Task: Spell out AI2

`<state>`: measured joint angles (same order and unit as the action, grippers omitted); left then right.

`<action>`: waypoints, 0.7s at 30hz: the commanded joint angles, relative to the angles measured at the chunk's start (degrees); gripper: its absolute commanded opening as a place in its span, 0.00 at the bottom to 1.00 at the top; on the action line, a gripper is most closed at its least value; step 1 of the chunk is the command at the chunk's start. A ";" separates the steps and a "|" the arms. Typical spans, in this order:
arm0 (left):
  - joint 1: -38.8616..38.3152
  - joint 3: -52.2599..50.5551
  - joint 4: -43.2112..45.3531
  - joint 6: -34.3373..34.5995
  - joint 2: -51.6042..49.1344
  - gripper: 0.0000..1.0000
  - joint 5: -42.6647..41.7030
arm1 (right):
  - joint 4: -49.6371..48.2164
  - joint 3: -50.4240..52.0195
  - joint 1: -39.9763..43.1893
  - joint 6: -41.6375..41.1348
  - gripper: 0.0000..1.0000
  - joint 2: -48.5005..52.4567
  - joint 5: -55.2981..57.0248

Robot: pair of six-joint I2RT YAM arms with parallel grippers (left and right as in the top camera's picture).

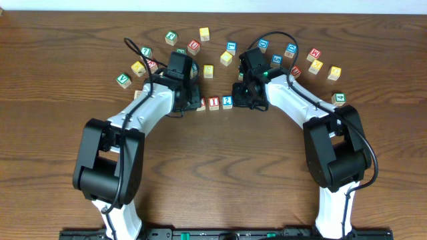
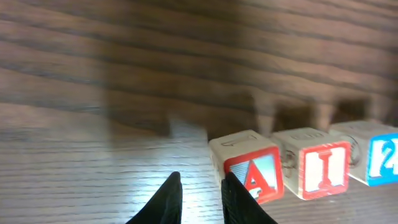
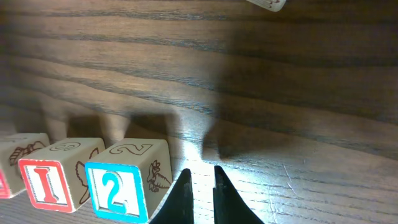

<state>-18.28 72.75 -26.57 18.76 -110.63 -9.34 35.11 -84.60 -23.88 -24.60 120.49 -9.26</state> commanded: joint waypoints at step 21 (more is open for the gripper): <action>-1.01 -0.17 2.10 -2.03 -0.63 0.20 -0.55 | -0.28 0.39 -0.79 -0.15 0.07 0.17 -0.11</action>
<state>-19.20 72.75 -24.49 17.74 -110.63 -9.37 35.05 -84.60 -23.94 -24.58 120.49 -9.26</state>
